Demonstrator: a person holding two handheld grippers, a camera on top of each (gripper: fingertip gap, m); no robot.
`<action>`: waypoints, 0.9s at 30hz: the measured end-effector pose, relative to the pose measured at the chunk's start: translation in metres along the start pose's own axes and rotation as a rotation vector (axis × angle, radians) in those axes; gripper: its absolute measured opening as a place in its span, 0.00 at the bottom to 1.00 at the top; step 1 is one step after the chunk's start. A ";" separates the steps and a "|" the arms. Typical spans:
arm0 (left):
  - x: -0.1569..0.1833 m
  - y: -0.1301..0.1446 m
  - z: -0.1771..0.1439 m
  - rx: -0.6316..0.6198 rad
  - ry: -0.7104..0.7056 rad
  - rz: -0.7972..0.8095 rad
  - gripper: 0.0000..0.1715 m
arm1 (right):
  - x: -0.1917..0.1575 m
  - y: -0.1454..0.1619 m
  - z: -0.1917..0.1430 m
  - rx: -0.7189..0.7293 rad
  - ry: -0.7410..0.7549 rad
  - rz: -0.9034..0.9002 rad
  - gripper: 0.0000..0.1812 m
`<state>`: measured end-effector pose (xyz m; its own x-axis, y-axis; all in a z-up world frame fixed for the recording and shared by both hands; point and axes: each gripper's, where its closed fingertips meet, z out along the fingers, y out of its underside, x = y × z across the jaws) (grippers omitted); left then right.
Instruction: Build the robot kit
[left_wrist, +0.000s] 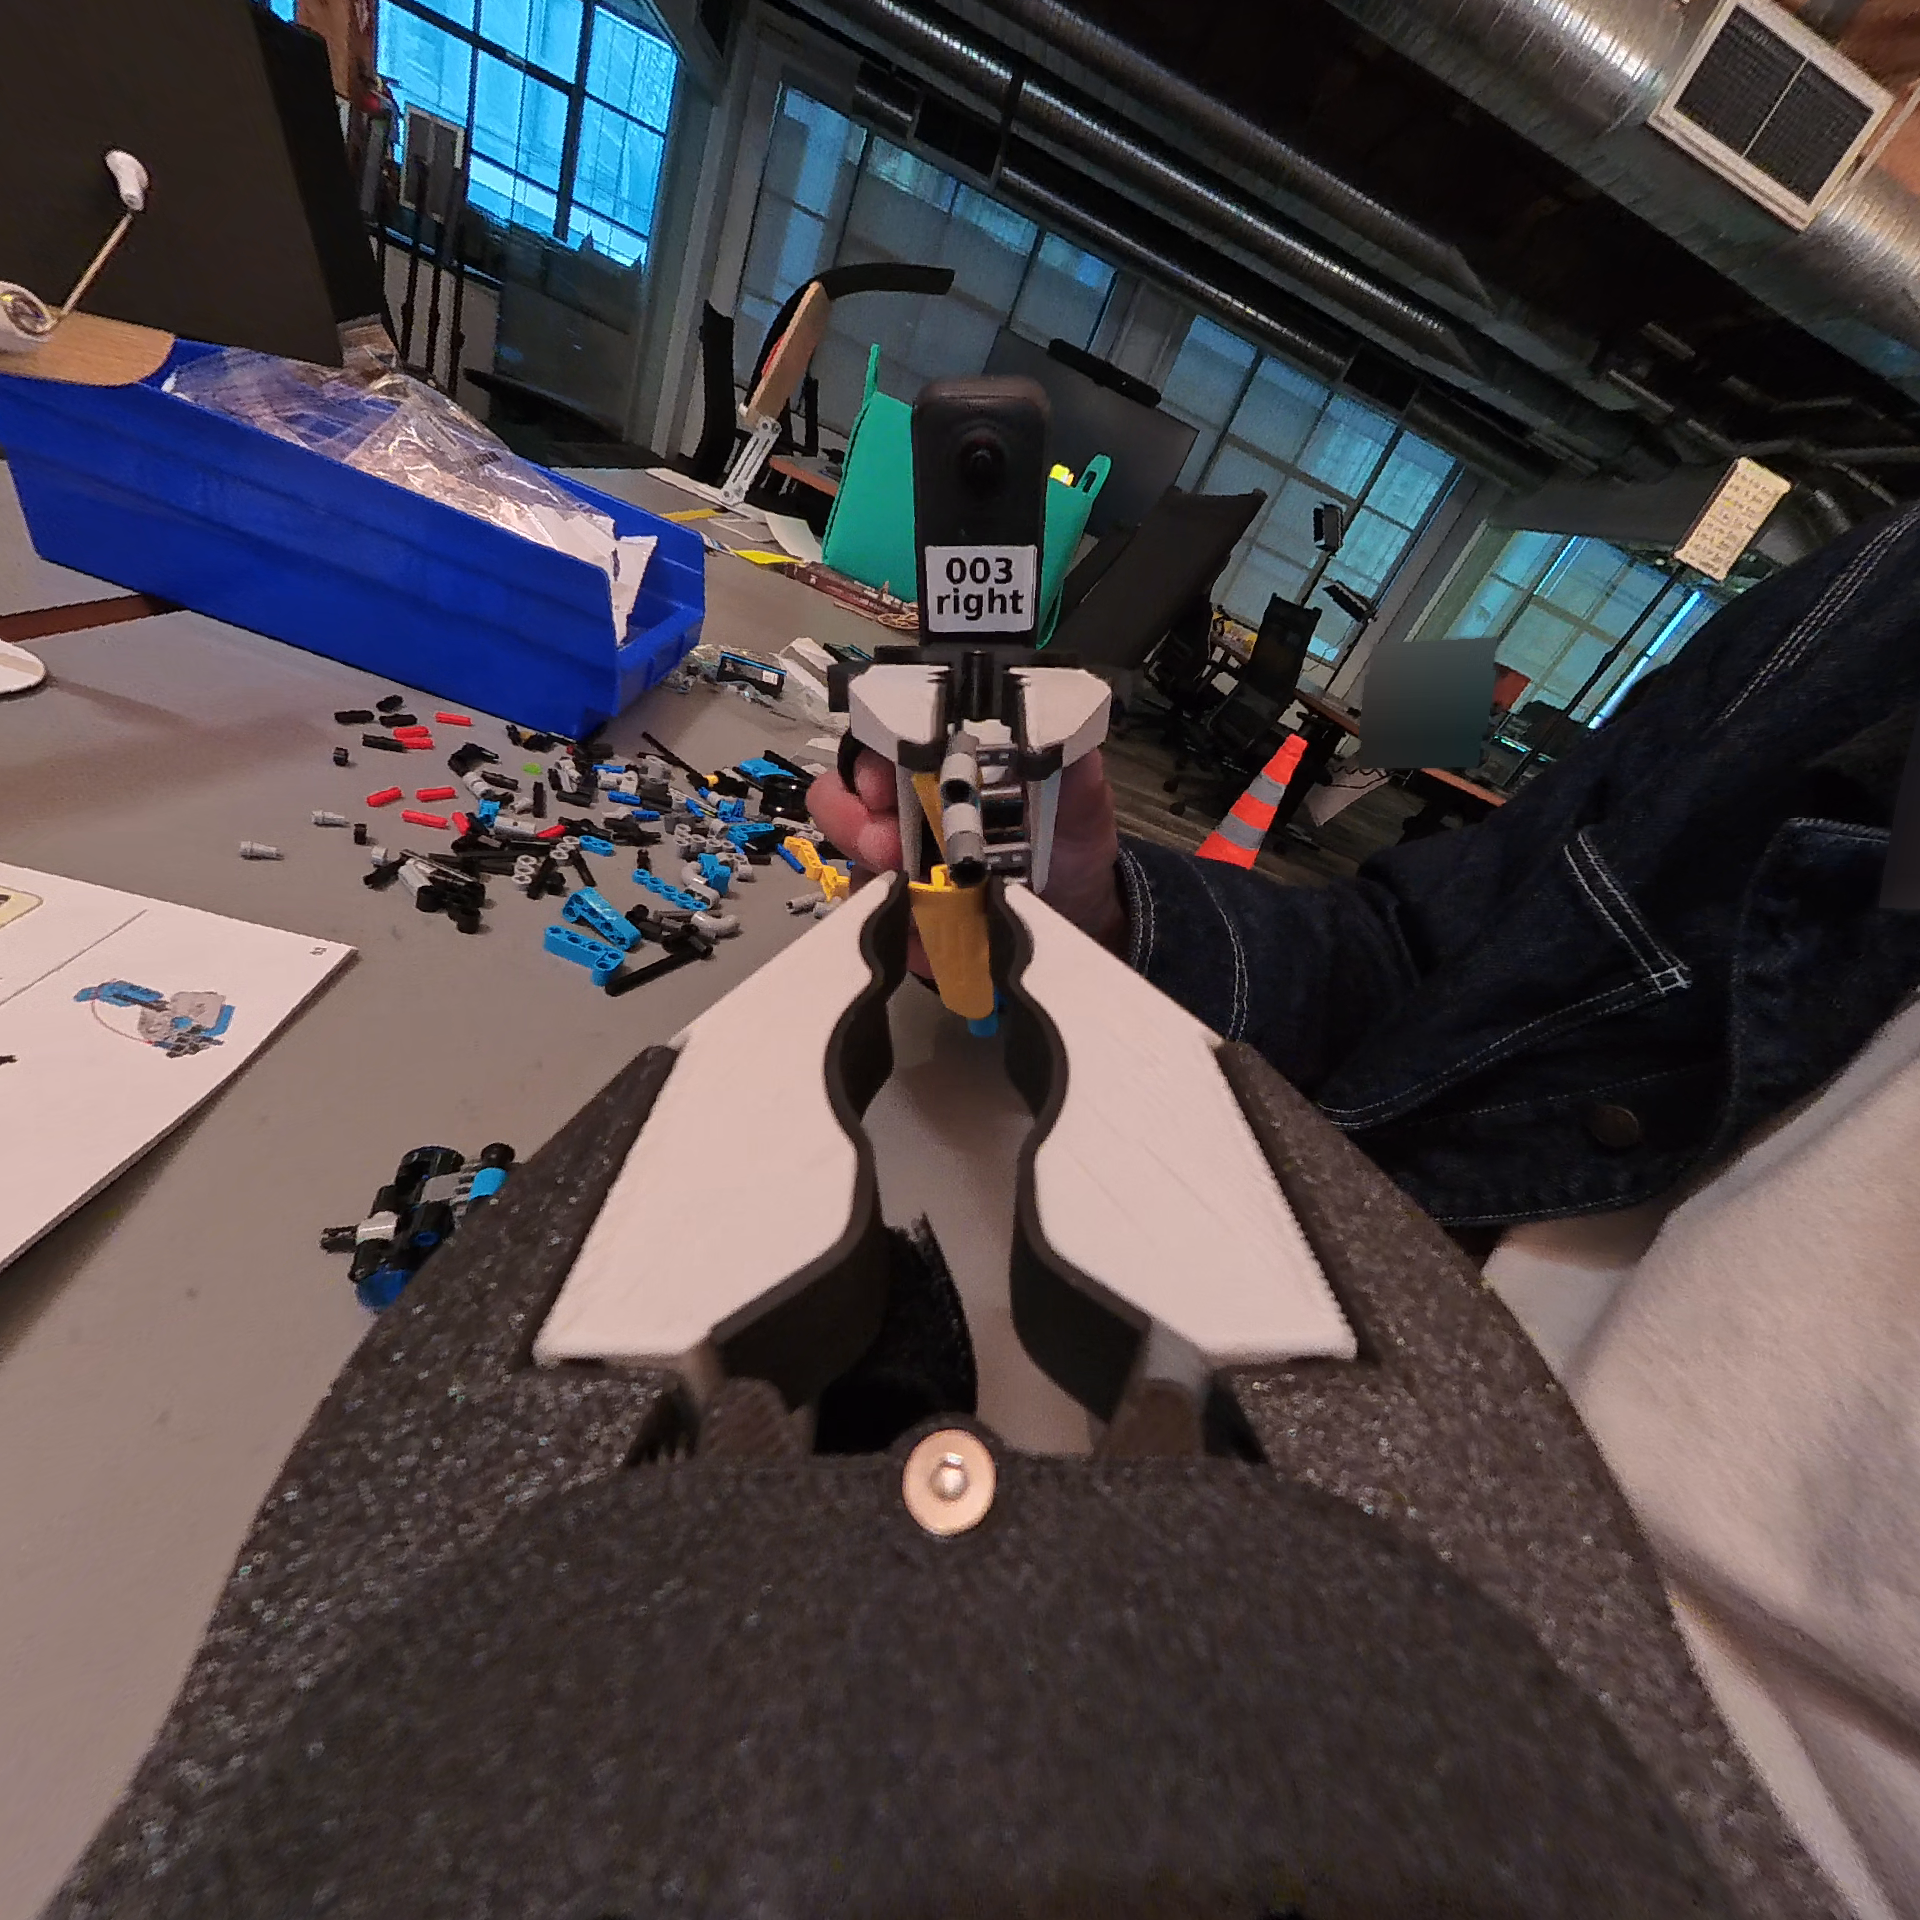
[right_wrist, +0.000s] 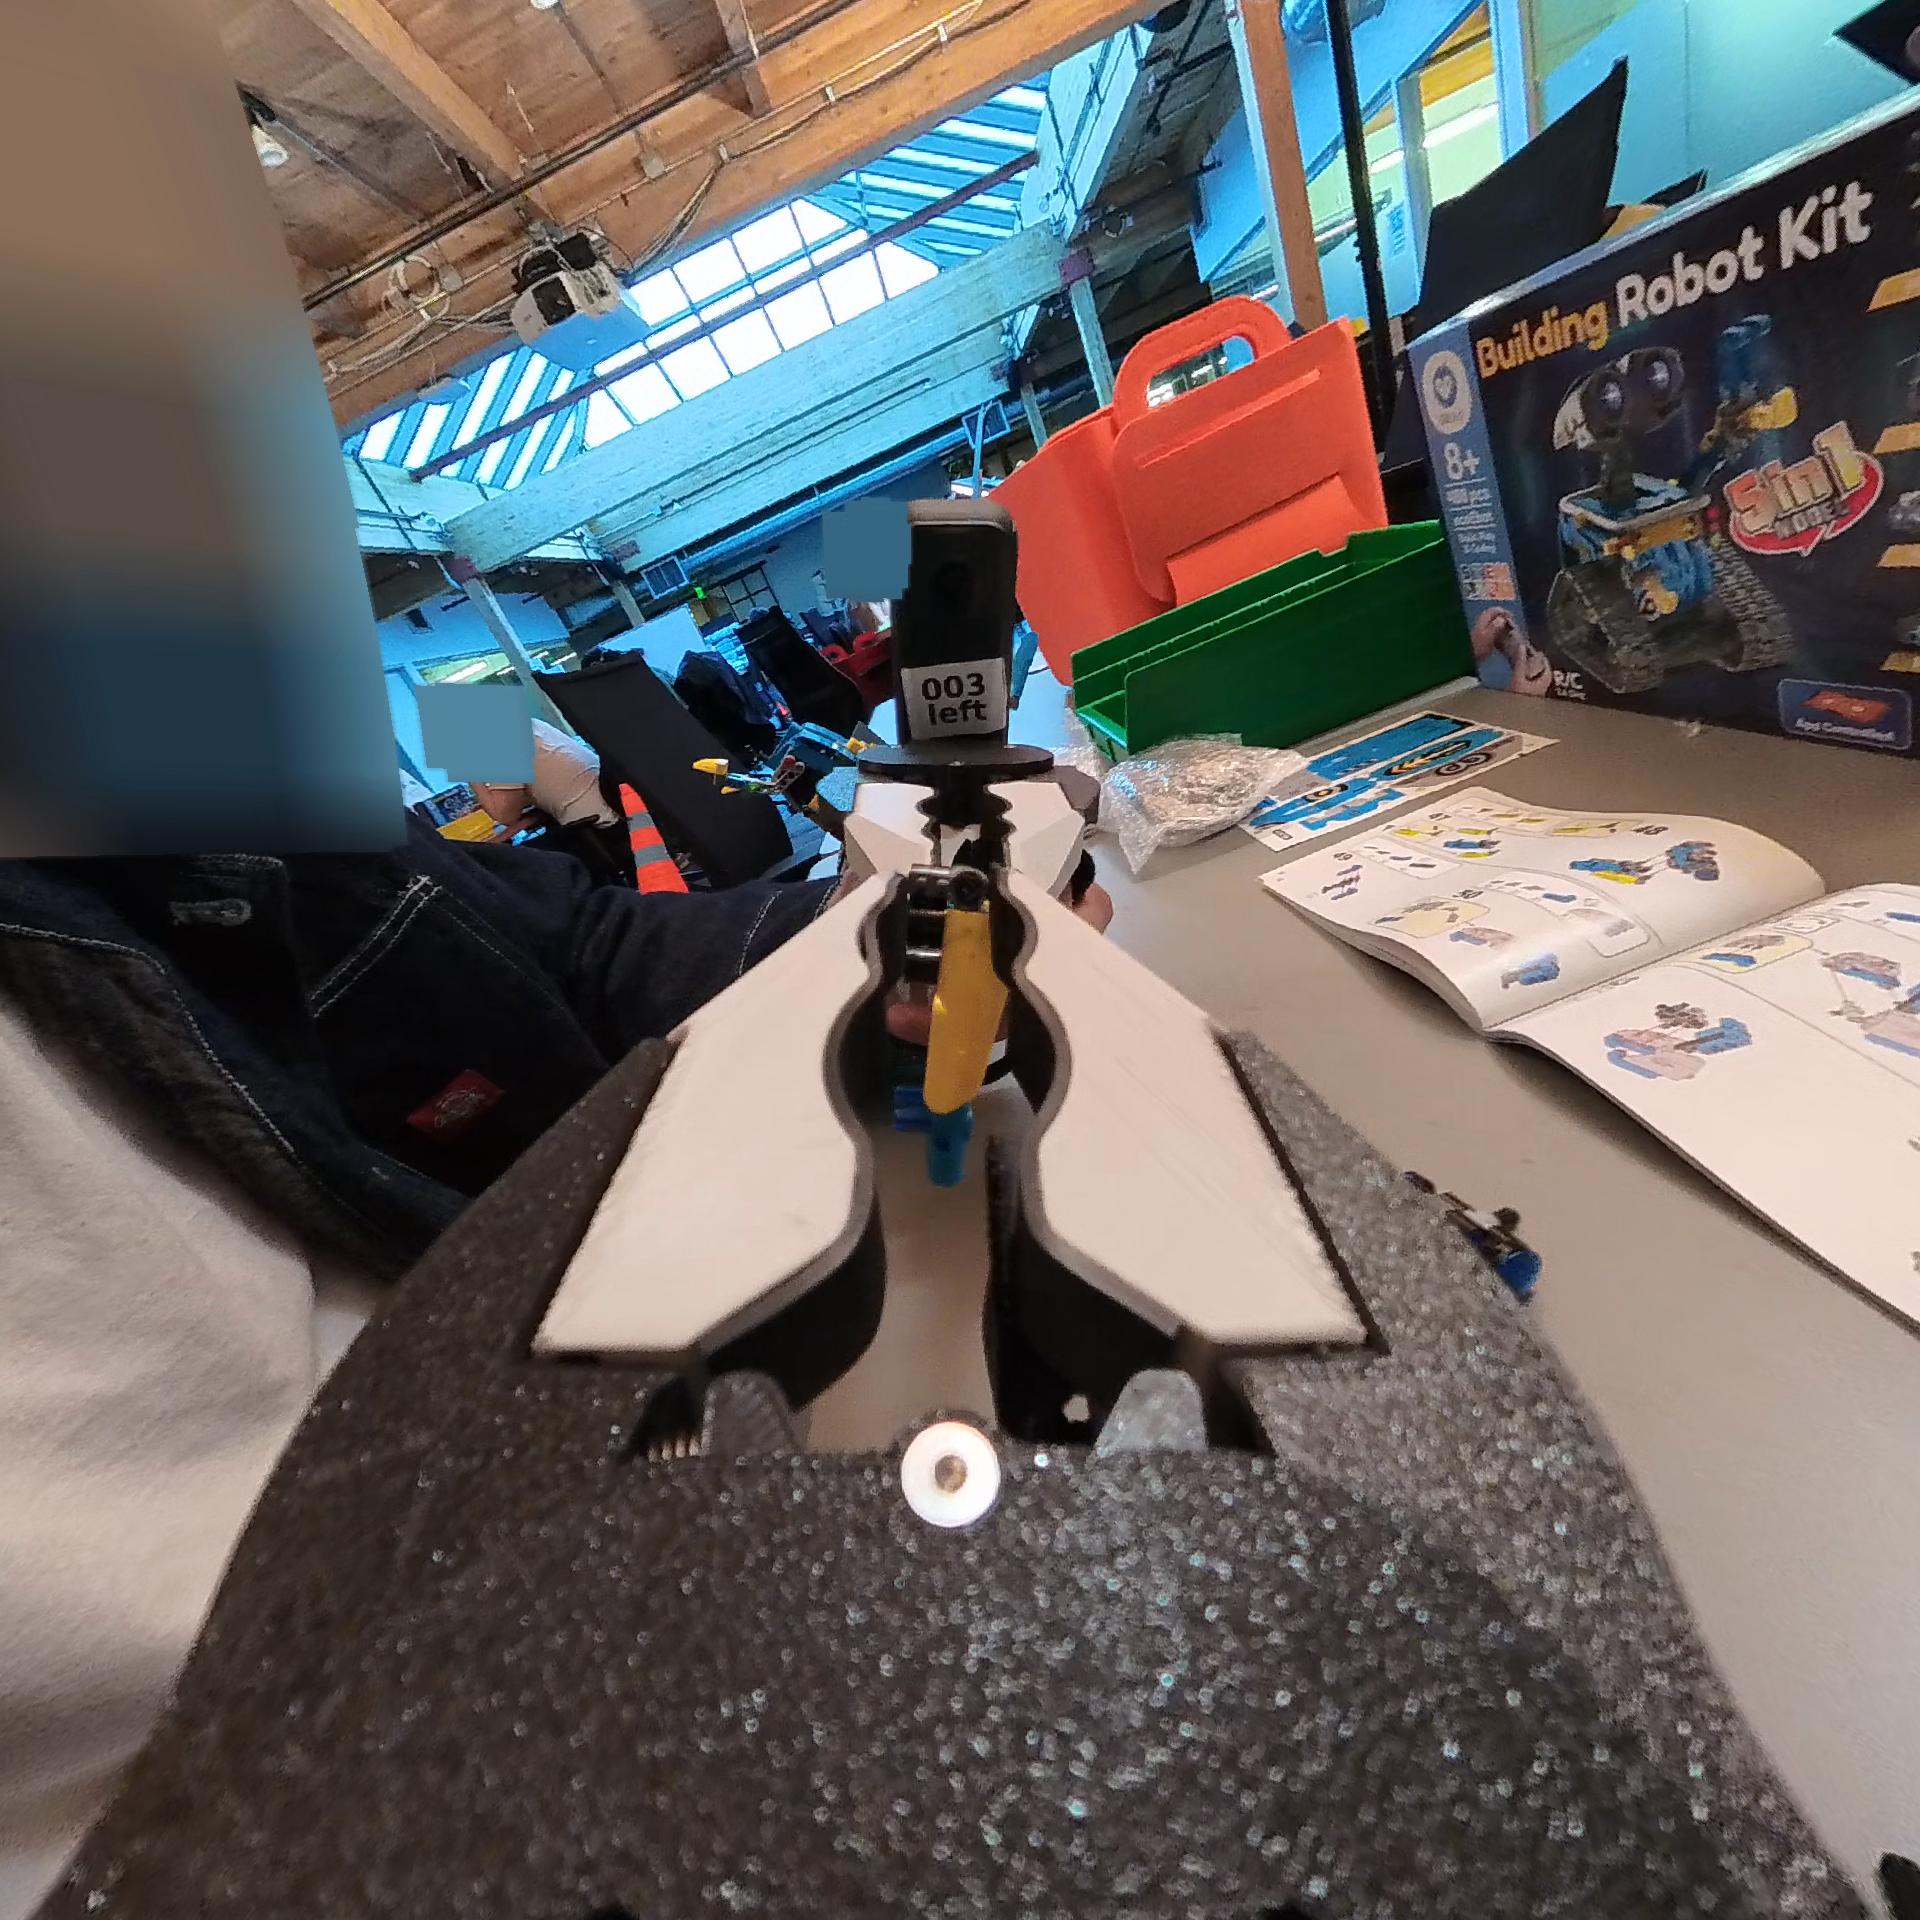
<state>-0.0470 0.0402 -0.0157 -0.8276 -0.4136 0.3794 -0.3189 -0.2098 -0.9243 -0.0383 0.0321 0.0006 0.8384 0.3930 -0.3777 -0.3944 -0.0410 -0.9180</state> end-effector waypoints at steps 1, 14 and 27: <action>0.000 0.000 0.000 0.000 -0.001 0.000 0.08 | 0.000 0.001 0.000 -0.005 -0.005 0.016 0.08; 0.015 -0.001 0.001 0.002 0.074 0.005 0.08 | -0.014 0.000 -0.003 0.002 -0.198 0.228 0.08; 0.006 -0.008 -0.002 0.050 0.028 0.001 0.08 | -0.004 0.009 0.003 -0.044 -0.065 0.095 0.12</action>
<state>-0.0503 0.0408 -0.0064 -0.8411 -0.3887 0.3762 -0.2951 -0.2532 -0.9213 -0.0463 0.0330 -0.0062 0.7713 0.4441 -0.4559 -0.4527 -0.1207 -0.8834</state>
